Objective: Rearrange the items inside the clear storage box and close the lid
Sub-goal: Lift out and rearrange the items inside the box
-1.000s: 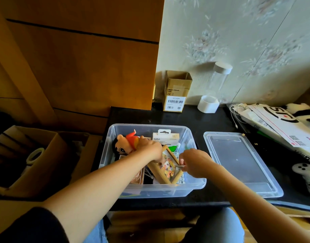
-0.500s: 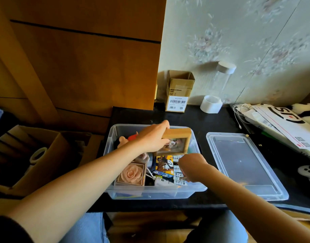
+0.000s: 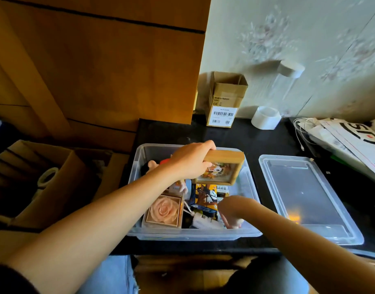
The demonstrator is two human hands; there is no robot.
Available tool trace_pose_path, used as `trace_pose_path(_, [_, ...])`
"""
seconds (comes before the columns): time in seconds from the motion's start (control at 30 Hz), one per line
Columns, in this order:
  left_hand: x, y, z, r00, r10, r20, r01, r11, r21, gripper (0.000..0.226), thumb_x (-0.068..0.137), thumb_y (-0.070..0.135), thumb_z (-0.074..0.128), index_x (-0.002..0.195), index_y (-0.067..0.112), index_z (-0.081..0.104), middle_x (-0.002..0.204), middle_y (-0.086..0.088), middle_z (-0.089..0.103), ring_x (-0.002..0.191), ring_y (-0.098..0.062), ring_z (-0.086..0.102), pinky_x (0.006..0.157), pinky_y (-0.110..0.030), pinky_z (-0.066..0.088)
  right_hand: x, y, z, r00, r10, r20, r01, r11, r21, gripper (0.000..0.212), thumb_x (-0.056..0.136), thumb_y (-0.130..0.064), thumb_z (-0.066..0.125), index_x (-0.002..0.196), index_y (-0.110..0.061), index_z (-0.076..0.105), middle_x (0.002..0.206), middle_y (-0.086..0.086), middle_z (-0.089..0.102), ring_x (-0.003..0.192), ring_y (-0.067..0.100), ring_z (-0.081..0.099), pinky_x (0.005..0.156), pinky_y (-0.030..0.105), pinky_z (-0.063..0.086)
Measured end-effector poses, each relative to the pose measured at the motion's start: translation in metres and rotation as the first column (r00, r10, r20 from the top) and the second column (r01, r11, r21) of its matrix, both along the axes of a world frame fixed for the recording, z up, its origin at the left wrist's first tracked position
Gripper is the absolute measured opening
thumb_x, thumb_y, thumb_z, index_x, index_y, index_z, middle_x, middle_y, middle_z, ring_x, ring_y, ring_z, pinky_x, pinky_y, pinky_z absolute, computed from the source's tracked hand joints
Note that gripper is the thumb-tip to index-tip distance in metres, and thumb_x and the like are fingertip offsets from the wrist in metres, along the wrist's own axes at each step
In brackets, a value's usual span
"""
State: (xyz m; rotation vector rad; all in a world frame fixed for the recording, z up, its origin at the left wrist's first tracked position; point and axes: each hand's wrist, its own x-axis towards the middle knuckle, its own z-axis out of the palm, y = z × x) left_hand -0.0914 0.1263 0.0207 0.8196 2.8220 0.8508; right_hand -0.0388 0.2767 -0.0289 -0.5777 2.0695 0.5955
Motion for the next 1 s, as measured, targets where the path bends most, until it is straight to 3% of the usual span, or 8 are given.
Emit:
trace_pose_path(0.1, [-0.004,0.002,-0.003,0.999,-0.031,0.022,0.031,0.999,0.019,0.025,0.090,0.023,0.060,0.113,0.024,0.051,0.095,0.011,0.050,0.082,-0.013,0.050,0.065,-0.028,0.034,0.004,0.004,-0.017,0.996,-0.015,-0.086,0.009,0.998,-0.070,0.026,0.084,-0.005,0.061,0.109,0.002,0.063,0.114,0.014,0.062,0.102,0.030,0.061,0.088,0.036,0.052])
trace_pose_path(0.27, [-0.006,0.011,-0.008,0.997,-0.054,0.048,0.052,0.998,0.036,0.027,0.091,0.022,0.059,0.117,0.022,0.053,0.100,0.012,0.045,0.082,-0.012,0.046,0.069,-0.028,0.035,0.007,0.005,-0.024,0.977,-0.062,-0.202,0.044,0.995,-0.092,0.031,0.088,-0.004,0.054,0.119,-0.001,0.055,0.118,0.014,0.059,0.107,0.029,0.059,0.090,0.037,0.051])
trace_pose_path(0.5, [-0.005,0.011,-0.009,0.997,-0.039,0.066,0.033,0.996,0.084,0.025,0.091,0.020,0.059,0.115,0.019,0.054,0.104,0.008,0.049,0.085,-0.013,0.048,0.072,-0.030,0.037,0.005,0.002,-0.024,0.982,-0.025,-0.187,0.011,0.997,-0.073,0.041,0.087,-0.013,0.061,0.125,-0.002,0.050,0.115,0.012,0.059,0.104,0.027,0.059,0.082,0.033,0.050])
trace_pose_path(0.7, [-0.005,0.010,-0.009,0.998,-0.032,0.060,0.027,0.996,0.087,0.027,0.090,0.019,0.061,0.116,0.019,0.055,0.109,0.004,0.054,0.087,-0.013,0.048,0.074,-0.030,0.040,0.005,0.005,-0.022,0.990,-0.040,-0.139,0.016,0.986,-0.166,0.039,0.086,-0.033,0.063,0.112,-0.004,0.058,0.108,0.010,0.063,0.097,0.025,0.061,0.078,0.033,0.050])
trace_pose_path(1.0, [-0.003,0.010,-0.009,0.997,-0.053,0.049,0.048,0.995,0.093,0.029,0.090,0.018,0.061,0.118,0.018,0.055,0.111,0.001,0.055,0.089,-0.014,0.049,0.074,-0.028,0.038,0.006,0.003,-0.021,0.983,0.019,-0.181,-0.045,0.989,-0.141,0.037,0.086,-0.022,0.064,0.116,-0.002,0.055,0.111,0.010,0.061,0.100,0.025,0.060,0.073,0.030,0.045])
